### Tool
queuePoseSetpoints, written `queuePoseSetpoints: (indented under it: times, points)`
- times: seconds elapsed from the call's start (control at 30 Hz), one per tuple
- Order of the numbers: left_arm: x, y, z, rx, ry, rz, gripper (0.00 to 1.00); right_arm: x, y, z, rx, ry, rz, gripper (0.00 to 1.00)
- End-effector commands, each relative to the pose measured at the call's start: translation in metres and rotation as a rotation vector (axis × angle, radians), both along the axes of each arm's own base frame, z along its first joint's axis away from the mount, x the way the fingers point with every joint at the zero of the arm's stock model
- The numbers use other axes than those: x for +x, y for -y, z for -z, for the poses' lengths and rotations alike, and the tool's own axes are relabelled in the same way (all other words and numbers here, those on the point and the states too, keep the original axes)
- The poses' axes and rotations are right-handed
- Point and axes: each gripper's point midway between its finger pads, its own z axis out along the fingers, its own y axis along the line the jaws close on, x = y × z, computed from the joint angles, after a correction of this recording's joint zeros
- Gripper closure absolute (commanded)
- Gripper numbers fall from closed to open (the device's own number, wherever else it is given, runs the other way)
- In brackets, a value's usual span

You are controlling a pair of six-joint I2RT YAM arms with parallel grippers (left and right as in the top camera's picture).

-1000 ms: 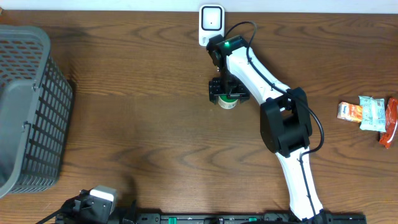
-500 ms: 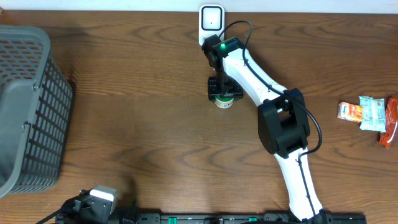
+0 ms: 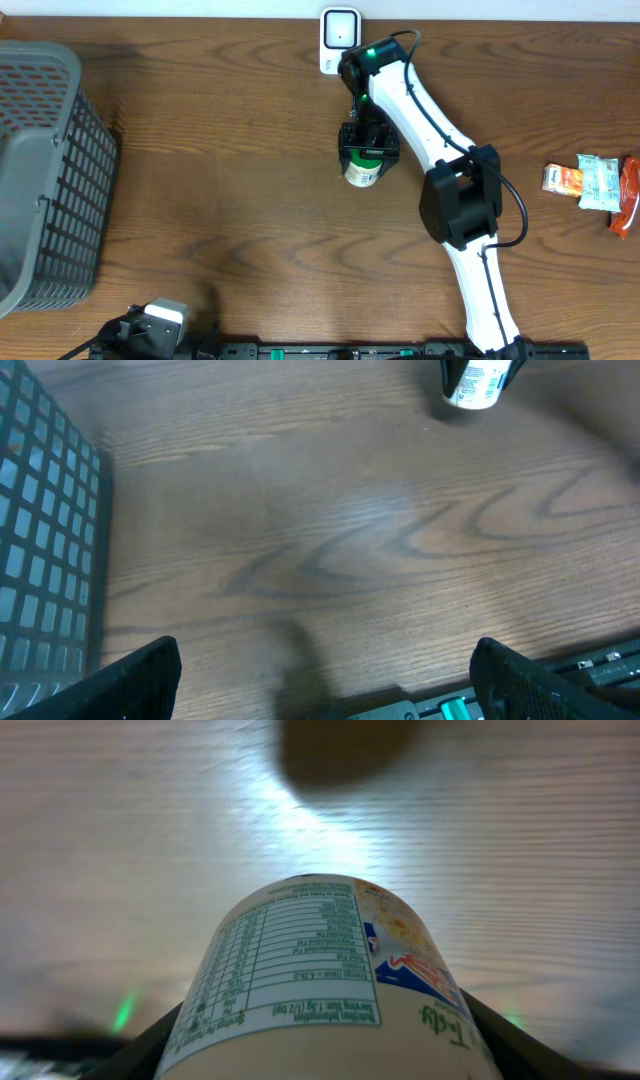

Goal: Scan the item barcode
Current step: 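Hold the jar's label in front of the white scanner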

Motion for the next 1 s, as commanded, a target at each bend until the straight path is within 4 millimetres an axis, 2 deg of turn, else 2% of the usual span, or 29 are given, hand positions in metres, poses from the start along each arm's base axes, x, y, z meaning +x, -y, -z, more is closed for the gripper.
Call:
queuePoseSetpoints:
  times: [0.0,0.13,0.33,0.57,0.7,0.8,0.87,0.97]
  points:
    - [-0.002,0.002,-0.002,-0.011,0.009,0.012,0.07,-0.010,-0.036,-0.019,0.226,-0.075,0.029,0.43]
    - [-0.002,0.002,-0.002,-0.011,0.009,0.012,0.07,-0.016,-0.057,-0.031,0.343,-0.130,0.068,0.43]
    - [-0.002,0.002,-0.002,-0.011,0.009,0.012,0.07,-0.021,-0.072,-0.041,0.417,-0.185,0.123,0.41]
    - [-0.002,0.002,-0.002,-0.011,0.009,0.012,0.07,-0.023,-0.076,-0.043,0.422,-0.193,0.125,0.42]
    - [-0.002,0.002,-0.002,-0.011,0.009,0.012,0.07,-0.023,-0.076,-0.043,0.417,-0.197,0.136,0.46]
    - [-0.002,0.003,-0.002,-0.011,0.009,0.012,0.07,-0.023,-0.083,-0.049,0.459,-0.220,0.163,0.46]
    - [-0.002,0.002,-0.002,-0.011,0.009,0.012,0.07,-0.016,-0.094,-0.053,0.537,-0.203,0.166,0.46]
    - [-0.002,0.002,-0.002,-0.011,0.009,0.012,0.07,0.010,-0.113,-0.056,0.657,-0.090,0.140,0.48]
